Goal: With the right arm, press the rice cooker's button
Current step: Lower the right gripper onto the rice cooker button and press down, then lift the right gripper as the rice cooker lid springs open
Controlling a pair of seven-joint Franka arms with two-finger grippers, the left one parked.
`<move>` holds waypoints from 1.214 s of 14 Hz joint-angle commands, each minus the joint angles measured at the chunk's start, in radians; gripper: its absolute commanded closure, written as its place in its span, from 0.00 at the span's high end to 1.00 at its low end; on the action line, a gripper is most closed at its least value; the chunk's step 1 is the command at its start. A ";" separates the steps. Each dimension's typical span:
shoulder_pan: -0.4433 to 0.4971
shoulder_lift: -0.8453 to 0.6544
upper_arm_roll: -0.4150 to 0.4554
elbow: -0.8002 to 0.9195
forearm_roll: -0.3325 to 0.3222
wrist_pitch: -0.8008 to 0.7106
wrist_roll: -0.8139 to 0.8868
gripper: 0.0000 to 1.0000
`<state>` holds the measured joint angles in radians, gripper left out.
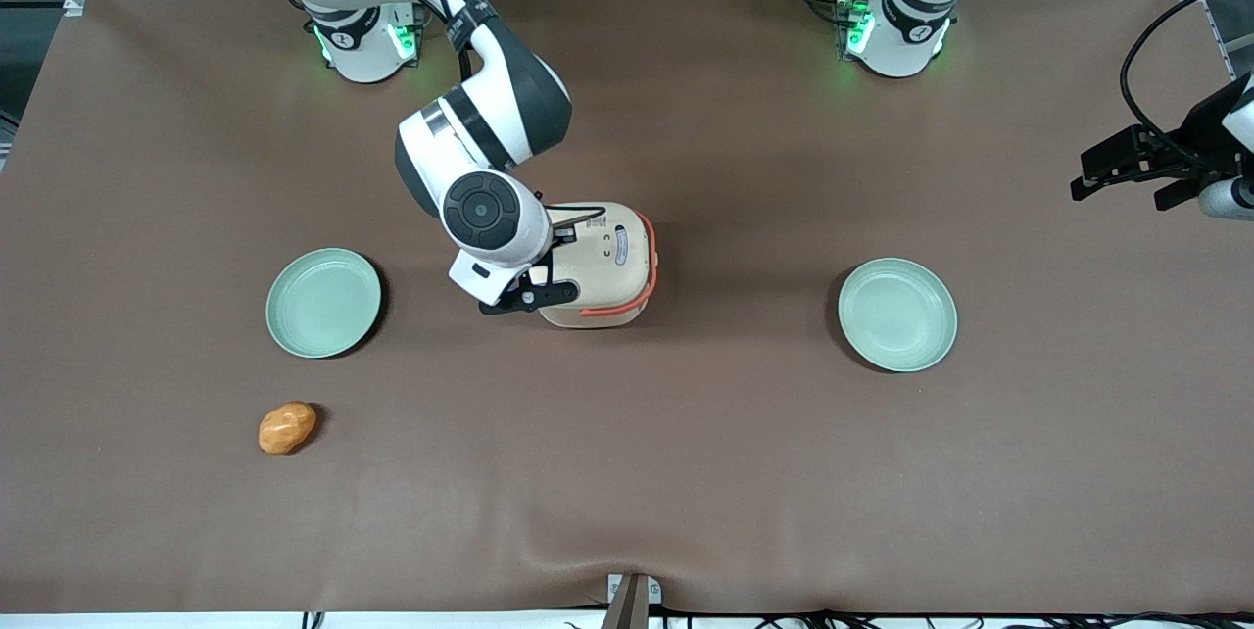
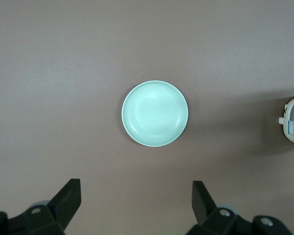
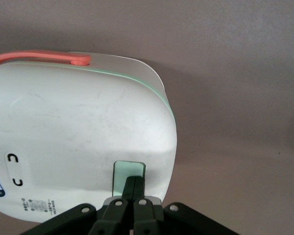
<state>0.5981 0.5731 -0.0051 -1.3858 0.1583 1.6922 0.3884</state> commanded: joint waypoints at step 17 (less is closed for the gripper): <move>-0.087 -0.169 -0.006 0.037 0.070 0.027 -0.002 1.00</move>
<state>0.5337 0.4392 -0.0201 -1.3380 0.2122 1.7245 0.3880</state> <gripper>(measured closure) 0.260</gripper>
